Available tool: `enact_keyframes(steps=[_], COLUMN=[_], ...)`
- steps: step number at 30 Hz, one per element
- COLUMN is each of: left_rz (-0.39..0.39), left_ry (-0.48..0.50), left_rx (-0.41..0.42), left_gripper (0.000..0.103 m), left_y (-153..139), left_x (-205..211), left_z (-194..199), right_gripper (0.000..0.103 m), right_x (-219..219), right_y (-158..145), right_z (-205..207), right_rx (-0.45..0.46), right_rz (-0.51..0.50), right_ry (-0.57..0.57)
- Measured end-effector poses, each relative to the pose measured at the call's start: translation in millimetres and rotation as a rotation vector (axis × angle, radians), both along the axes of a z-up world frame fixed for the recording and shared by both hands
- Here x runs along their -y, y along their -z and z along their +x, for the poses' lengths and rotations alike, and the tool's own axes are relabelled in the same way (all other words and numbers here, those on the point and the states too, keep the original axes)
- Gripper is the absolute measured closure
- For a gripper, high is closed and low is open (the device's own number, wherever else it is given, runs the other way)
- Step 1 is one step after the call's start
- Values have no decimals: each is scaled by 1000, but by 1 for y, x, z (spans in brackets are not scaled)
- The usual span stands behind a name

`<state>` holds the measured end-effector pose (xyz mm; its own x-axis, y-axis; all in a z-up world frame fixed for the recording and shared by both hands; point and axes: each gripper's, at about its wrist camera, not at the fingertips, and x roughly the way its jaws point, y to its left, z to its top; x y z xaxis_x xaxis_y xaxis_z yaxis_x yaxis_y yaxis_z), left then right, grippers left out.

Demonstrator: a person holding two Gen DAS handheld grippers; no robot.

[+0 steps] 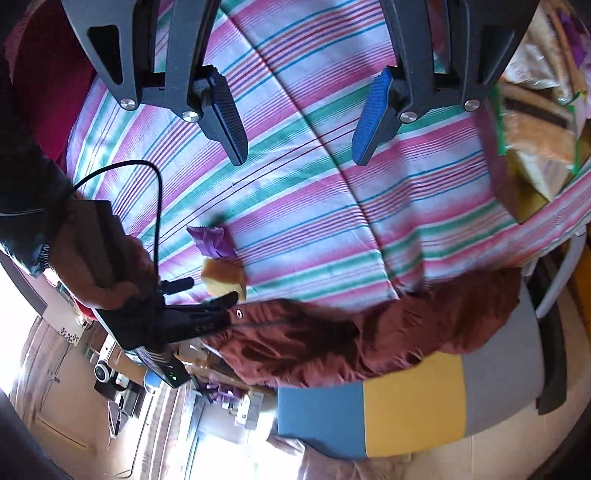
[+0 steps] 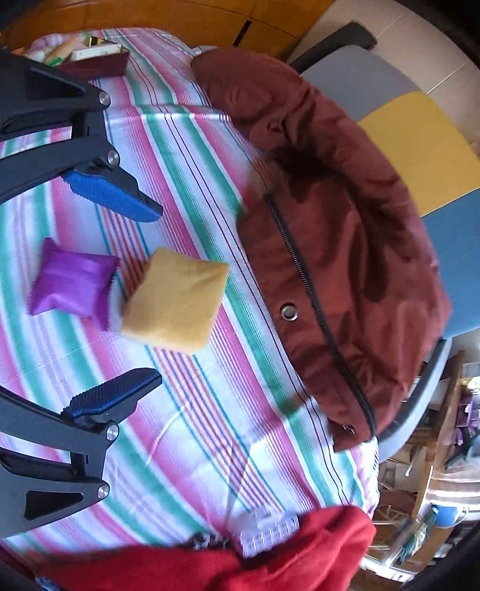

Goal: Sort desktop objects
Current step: 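Grasp the yellow sponge with the right tool while the left tool grasps the purple candy, then carry the sponge and purple candy to the gold tray and release both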

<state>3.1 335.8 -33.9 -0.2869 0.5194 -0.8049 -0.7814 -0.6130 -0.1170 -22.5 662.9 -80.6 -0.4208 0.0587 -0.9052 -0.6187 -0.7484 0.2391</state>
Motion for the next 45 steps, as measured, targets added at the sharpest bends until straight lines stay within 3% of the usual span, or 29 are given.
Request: enact_keyframes(steps=[4, 7, 10, 23, 29, 34, 37, 39, 45], left_rz=[-23, -30, -24, 2, -5, -51, -88, -95, -54], left_ry=[-3, -7, -8, 90, 132, 142, 160, 182, 162], left_rx=[39, 73, 112, 200, 223, 191, 152, 94, 112], left_gripper=[44, 44, 44, 44, 37, 37, 43, 59, 61], left_y=[17, 25, 32, 48, 60, 71, 77, 79, 75], left_x=[-16, -26, -39, -134, -179, -204, -211, -207, -180], left_z=[-8, -14, -20, -26, -23, -24, -20, -15, -24], right_gripper=[17, 39, 43, 43, 43, 43, 43, 43, 43], right_x=[-5, -2, -1, -22, -23, -16, -13, -11, 1], right_y=[18, 25, 14, -62, -70, -74, -74, -73, -62], right_z=[-9, -15, -12, 27, 26, 25, 23, 22, 14], right_rx=[-8, 43, 24, -108, -140, -157, -153, -146, -133], right_rz=[-26, 27, 45, 188, 189, 200, 212, 220, 211], right_ry=[6, -44, -78, -53, -60, -81, -92, -103, -166])
